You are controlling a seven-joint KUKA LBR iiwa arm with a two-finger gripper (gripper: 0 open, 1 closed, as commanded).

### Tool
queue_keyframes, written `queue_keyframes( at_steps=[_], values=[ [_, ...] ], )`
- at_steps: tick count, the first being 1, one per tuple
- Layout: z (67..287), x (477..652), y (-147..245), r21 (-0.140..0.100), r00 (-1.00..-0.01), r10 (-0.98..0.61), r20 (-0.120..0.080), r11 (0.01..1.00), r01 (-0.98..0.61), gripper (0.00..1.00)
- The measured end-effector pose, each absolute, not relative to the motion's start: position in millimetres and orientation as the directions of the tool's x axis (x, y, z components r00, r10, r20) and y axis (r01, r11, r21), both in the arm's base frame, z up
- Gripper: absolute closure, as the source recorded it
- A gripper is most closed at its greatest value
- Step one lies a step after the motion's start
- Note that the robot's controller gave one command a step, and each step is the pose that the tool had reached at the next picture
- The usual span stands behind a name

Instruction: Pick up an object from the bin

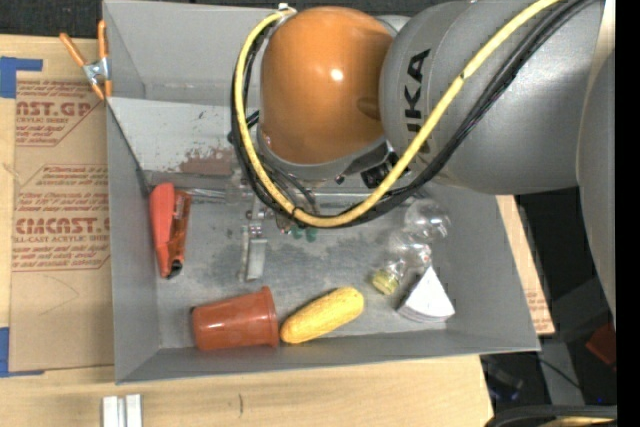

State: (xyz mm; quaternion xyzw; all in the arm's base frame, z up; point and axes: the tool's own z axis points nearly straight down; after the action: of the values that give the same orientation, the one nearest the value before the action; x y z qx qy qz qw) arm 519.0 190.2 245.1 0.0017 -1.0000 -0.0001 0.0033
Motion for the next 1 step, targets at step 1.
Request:
queue_keyframes(
  at_steps=[1],
  values=[
    [249.5,520.8,189.2,0.002,-1.000,-0.001,-0.001,1.000,-0.001,0.00]
  ],
)
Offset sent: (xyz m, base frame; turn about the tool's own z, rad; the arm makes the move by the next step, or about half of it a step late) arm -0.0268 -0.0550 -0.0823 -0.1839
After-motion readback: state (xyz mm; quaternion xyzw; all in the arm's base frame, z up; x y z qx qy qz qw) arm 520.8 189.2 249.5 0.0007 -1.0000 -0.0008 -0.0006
